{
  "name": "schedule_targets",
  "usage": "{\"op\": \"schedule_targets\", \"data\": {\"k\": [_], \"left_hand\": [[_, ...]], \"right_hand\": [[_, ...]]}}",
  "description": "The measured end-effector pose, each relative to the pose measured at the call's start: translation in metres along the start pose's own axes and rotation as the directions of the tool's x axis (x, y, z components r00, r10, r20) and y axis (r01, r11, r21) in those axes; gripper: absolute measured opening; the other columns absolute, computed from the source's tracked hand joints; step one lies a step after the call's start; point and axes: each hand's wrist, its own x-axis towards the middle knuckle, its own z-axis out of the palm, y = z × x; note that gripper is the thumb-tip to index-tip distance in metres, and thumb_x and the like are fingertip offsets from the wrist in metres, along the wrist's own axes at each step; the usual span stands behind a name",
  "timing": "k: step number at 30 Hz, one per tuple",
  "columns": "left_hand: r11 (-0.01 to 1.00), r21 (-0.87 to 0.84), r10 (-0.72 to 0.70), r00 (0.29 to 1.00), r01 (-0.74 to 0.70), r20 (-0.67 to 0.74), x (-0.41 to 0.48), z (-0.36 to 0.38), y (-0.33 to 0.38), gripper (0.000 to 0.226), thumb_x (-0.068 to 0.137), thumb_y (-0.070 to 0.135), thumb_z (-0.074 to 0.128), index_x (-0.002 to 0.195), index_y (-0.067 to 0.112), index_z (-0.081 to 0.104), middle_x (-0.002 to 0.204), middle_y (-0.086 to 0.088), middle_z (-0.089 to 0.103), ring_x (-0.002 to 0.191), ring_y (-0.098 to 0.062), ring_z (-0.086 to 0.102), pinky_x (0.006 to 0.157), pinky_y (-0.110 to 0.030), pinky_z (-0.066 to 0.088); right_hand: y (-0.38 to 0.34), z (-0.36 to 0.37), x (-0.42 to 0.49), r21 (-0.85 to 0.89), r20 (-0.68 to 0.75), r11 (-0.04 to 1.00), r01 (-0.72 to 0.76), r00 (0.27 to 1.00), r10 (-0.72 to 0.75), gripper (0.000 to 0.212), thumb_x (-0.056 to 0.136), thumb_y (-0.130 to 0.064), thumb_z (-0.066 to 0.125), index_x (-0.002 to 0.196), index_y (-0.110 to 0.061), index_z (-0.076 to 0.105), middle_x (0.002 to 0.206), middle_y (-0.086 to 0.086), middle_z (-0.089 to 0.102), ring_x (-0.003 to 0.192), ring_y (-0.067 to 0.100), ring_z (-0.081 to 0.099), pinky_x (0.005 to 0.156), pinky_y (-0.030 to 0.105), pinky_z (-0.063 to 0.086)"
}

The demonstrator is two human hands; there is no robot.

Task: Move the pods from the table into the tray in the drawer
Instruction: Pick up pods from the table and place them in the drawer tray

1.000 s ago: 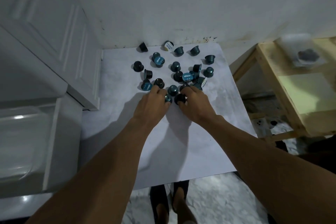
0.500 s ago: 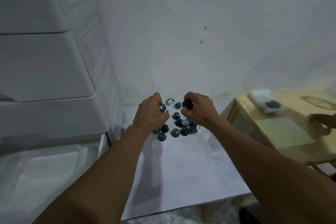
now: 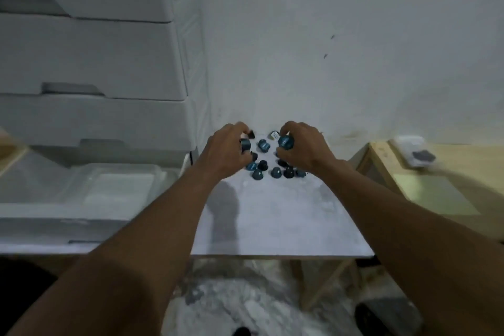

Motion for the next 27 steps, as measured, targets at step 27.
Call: {"op": "schedule_targets", "data": {"k": [27], "left_hand": [[0.918,0.020,-0.392,0.913,0.397,-0.107,-0.195,-0.217,-0.274,0.046,0.071,0.029,0.081,0.113,0.021,0.065,0.114,-0.003,0.061,0.095,-0.014,0.055,0.088,-0.027,0.044]], "right_hand": [[-0.346,0.183,-0.008,0.186,0.097,0.929,0.319,0.935,-0.341,0.037,0.076,-0.026,0.075,0.108,-0.013,0.065,0.102,0.012,0.063,0.090,0.024,0.056,0.076,0.028,0.041]]}}
